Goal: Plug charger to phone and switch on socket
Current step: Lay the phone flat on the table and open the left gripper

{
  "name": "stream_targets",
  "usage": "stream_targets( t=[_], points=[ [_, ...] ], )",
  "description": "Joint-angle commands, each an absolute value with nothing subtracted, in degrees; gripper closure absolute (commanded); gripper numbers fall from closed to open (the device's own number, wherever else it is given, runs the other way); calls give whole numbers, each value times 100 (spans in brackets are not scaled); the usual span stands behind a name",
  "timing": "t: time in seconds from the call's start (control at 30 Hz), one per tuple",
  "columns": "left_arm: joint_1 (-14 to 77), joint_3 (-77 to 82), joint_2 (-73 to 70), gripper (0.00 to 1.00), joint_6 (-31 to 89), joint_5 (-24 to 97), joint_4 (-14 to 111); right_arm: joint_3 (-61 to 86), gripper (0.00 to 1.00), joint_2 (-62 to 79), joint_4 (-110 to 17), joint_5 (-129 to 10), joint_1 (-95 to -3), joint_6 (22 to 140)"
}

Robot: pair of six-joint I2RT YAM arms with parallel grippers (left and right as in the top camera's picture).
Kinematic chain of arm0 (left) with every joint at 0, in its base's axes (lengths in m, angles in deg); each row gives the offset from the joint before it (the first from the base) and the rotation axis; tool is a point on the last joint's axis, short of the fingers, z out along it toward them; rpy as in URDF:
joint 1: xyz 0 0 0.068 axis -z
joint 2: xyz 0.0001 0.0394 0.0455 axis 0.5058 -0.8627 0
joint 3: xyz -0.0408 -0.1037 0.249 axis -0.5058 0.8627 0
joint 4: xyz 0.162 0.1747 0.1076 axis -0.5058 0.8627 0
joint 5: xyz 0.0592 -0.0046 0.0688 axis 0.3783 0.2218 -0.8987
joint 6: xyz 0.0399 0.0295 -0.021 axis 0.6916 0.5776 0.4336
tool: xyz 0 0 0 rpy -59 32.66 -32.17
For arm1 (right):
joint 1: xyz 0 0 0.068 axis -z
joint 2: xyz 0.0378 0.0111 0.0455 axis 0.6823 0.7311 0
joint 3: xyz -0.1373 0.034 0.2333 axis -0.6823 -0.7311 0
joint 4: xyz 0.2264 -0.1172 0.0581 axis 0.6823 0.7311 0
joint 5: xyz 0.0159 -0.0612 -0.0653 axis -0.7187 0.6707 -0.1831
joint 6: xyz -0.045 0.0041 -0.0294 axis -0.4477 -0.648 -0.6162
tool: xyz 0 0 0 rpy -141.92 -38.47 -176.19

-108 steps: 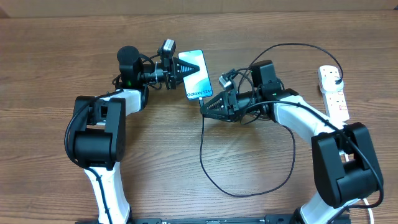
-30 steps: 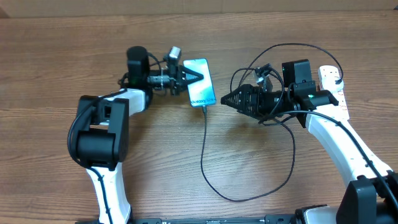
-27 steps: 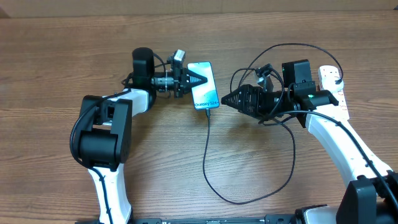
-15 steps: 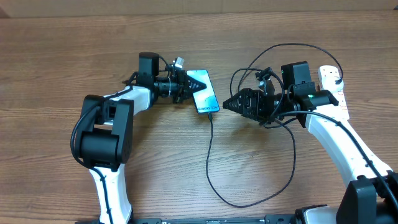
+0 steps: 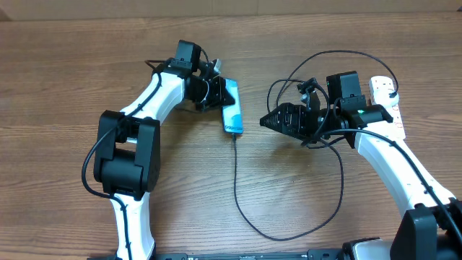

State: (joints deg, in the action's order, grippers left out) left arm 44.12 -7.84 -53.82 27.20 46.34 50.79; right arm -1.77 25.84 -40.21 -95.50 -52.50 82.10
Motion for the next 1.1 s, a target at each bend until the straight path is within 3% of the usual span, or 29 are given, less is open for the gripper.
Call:
stream_targets(
  t=[0.0, 0.13, 0.33, 1.07],
  points=[
    [4392, -902, -5378, 96, 3199, 3985, 5155, -153, 0, 2525, -4029, -9469, -5263, 8162],
    [4392, -902, -5380, 93, 3188, 3946, 5210, -153, 0, 2525, -4029, -9469, -5263, 8164],
    [4392, -902, -5380, 58, 3147, 3937, 5367, -153, 0, 2525, -3975, -9471, -5265, 8166],
    [4390, -900, -5660, 56, 3149, 3342, 5828, -153, 0, 2525, -3900, -9471, -5265, 8184]
  ],
)
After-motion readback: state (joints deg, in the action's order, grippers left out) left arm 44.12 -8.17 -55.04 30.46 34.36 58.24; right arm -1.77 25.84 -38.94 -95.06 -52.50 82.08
